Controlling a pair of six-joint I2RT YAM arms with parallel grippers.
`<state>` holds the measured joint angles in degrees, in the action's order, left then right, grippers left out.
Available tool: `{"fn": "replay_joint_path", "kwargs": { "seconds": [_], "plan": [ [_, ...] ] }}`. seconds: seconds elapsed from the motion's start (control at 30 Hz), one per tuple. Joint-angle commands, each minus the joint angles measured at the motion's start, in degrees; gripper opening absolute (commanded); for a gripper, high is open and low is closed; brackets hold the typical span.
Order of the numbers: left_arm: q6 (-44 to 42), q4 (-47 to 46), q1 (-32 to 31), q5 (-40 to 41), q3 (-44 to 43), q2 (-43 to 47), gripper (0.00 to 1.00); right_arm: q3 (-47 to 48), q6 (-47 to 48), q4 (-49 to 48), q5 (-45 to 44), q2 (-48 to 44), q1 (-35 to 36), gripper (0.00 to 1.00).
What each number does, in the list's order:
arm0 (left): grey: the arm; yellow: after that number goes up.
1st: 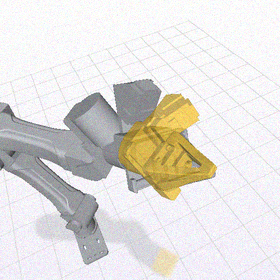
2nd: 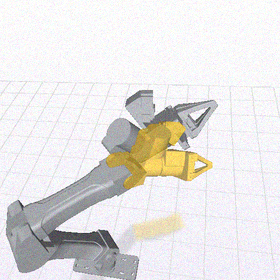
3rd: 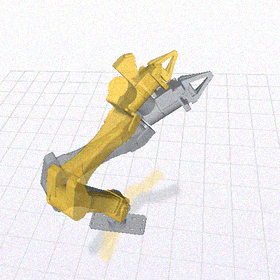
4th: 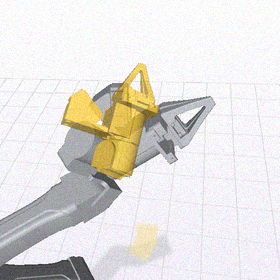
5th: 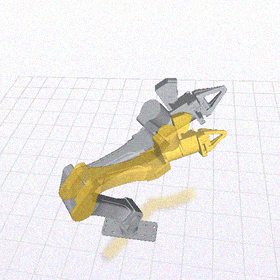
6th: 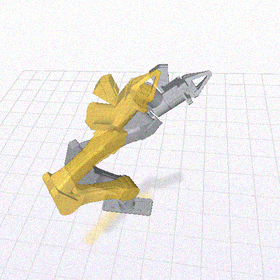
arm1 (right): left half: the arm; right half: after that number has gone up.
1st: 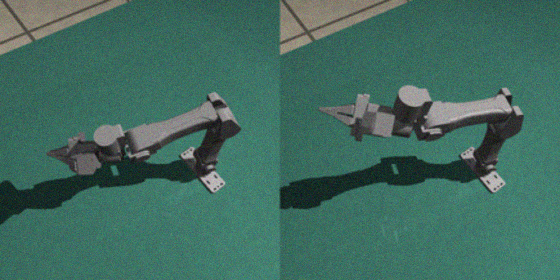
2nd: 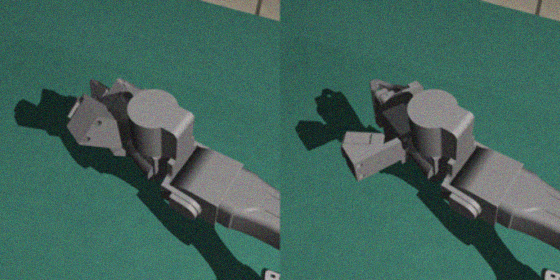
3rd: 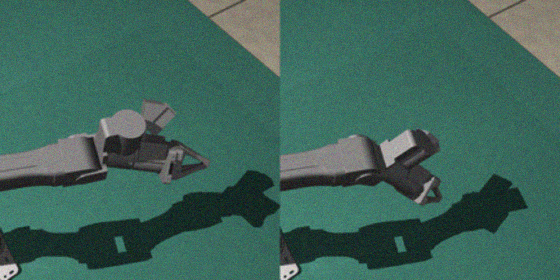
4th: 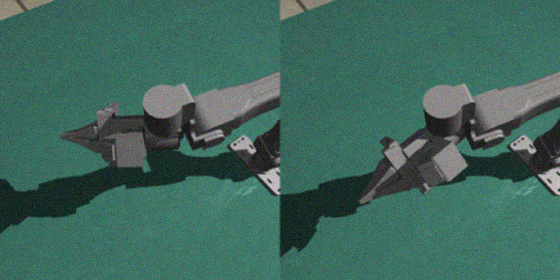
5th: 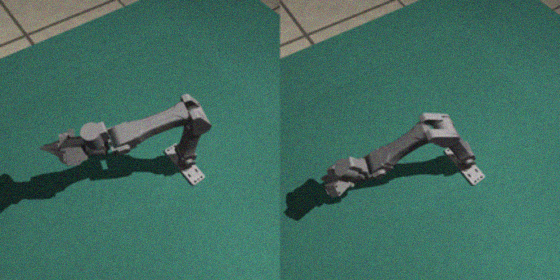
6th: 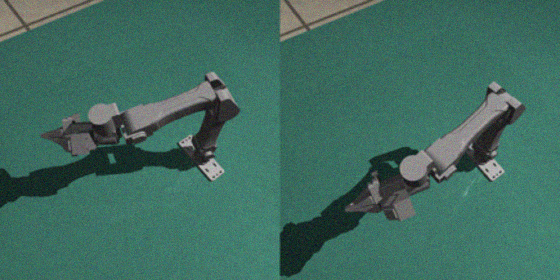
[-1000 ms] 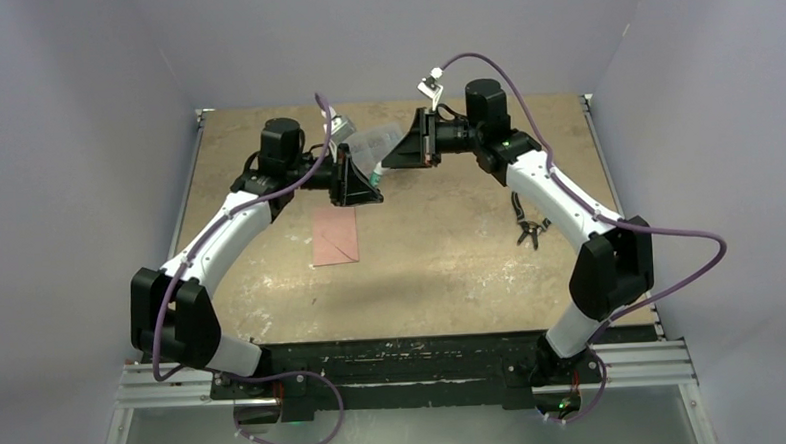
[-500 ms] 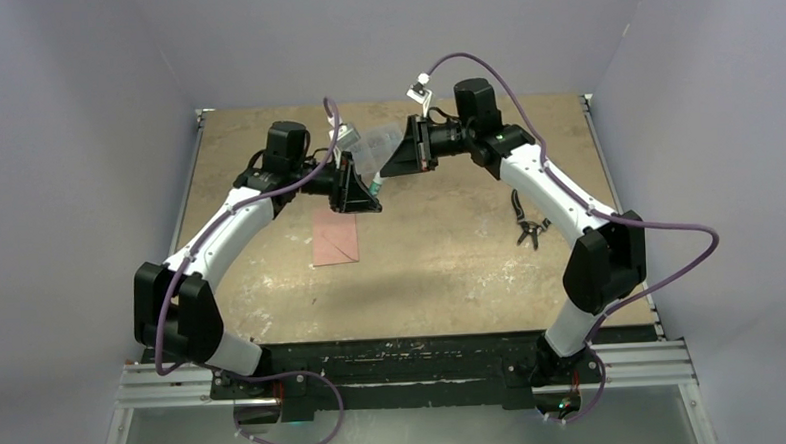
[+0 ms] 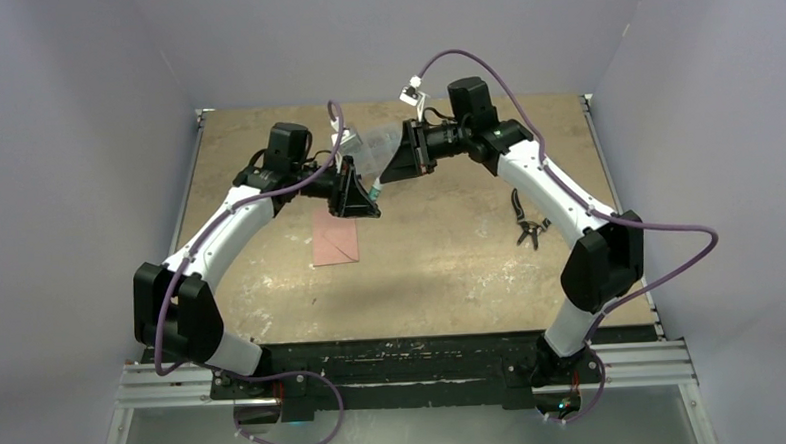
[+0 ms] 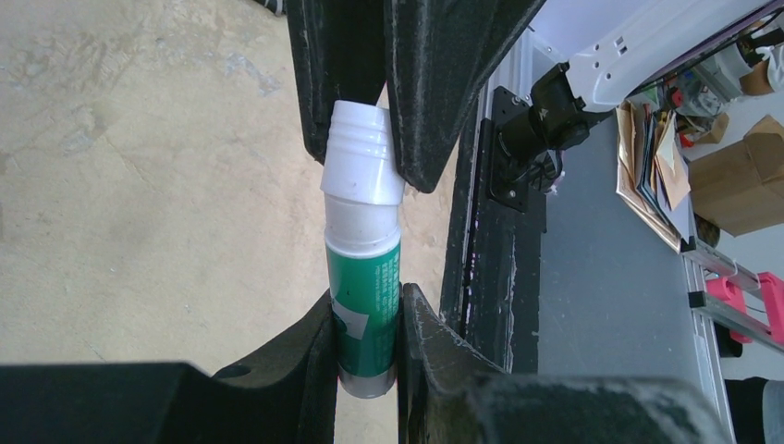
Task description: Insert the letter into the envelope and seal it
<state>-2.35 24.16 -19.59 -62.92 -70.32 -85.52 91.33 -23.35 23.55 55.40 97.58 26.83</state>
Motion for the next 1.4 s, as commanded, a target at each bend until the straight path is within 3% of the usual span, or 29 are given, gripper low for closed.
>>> {"fn": "replay_joint_path", "kwargs": {
  "seconds": [0.0, 0.27, 0.53, 0.63, 0.93, 1.17, 1.2, 1.37],
  "plan": [
    [-5.74, 0.11, -1.38, -3.04, -4.36, 0.20, 0.00, 4.06, 10.68, 11.18, 1.34, 2.60, 3.13, 0.00],
    [-16.75, 9.73, -1.76, 2.66, -5.96, 1.62, 0.00, -1.54, 11.89, 12.72, -0.44, 0.97, 3.66, 0.00],
    [-23.75, 10.68, -2.58, 5.85, -4.43, 3.57, 0.00, -4.41, 13.07, 13.98, -1.15, 1.30, 5.46, 0.00],
    [-24.17, 8.13, -2.73, 6.60, -3.66, 4.72, 0.00, -5.61, 13.06, 14.16, -0.16, 1.82, 6.52, 0.00],
    [-14.52, -11.67, -2.73, 7.73, 0.73, 7.90, 0.00, -8.85, 10.65, 12.36, 0.57, 2.97, 11.19, 0.00],
    [-10.16, -18.42, -2.73, 7.86, 1.17, 6.26, 0.00, -8.42, 0.49, 6.48, -7.29, 1.07, 10.94, 0.00],
    [-9.90, -18.94, -2.73, 8.01, 2.20, 6.44, 0.00, -7.85, -0.66, 6.09, -9.60, 0.47, 10.62, 0.01],
    [-9.36, -21.03, -2.73, 9.27, 7.22, 8.61, 0.00, -3.91, -6.47, 6.67, -23.88, -4.01, 8.94, 0.48]
  ]
}}
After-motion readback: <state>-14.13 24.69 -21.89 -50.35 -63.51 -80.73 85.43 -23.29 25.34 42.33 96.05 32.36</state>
